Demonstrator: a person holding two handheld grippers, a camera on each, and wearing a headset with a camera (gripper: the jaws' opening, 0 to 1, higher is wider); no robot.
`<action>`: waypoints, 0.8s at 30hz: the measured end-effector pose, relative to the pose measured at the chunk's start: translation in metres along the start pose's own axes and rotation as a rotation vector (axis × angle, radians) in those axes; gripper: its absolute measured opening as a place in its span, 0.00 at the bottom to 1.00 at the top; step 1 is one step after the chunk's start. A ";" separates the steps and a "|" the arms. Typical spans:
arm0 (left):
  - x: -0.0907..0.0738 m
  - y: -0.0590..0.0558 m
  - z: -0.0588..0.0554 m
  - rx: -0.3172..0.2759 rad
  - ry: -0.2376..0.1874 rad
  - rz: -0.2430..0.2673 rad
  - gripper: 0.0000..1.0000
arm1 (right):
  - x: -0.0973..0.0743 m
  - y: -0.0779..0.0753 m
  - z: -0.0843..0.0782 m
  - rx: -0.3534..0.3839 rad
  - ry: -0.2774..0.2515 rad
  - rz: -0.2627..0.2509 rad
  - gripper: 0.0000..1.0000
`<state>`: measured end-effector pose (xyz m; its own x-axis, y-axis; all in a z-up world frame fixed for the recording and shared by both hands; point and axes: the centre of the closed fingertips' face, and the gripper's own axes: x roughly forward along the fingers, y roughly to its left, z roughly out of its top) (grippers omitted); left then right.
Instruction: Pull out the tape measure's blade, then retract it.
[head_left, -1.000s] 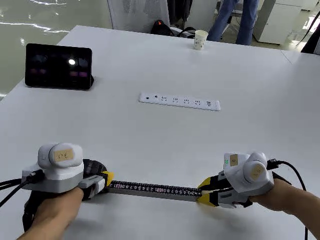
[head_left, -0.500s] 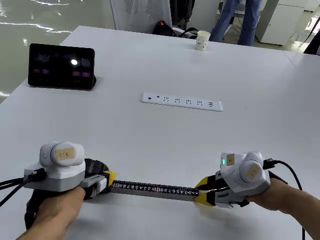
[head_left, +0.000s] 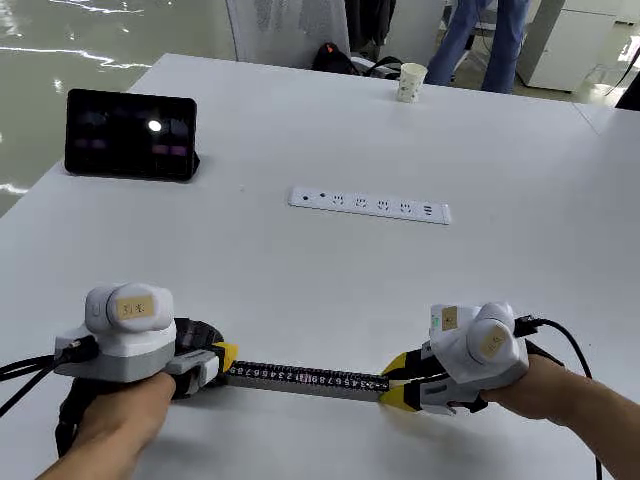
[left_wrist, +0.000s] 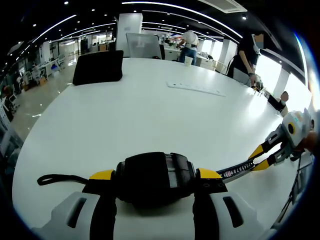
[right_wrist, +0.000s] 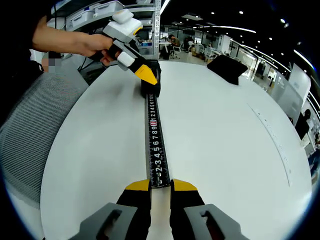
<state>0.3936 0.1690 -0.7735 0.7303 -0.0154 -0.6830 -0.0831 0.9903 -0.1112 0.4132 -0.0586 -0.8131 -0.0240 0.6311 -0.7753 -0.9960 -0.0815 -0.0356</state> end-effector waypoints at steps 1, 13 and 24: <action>0.000 0.000 0.000 0.000 0.000 -0.001 0.57 | 0.001 0.000 0.001 0.000 0.000 0.000 0.11; -0.001 -0.001 0.000 -0.005 0.001 -0.006 0.57 | 0.008 -0.002 0.012 -0.005 -0.010 0.004 0.11; -0.003 -0.001 0.000 -0.013 0.001 -0.011 0.57 | 0.019 -0.001 0.029 -0.018 -0.029 0.012 0.11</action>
<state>0.3918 0.1677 -0.7715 0.7309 -0.0268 -0.6820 -0.0837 0.9882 -0.1286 0.4115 -0.0245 -0.8093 -0.0387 0.6518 -0.7574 -0.9940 -0.1026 -0.0376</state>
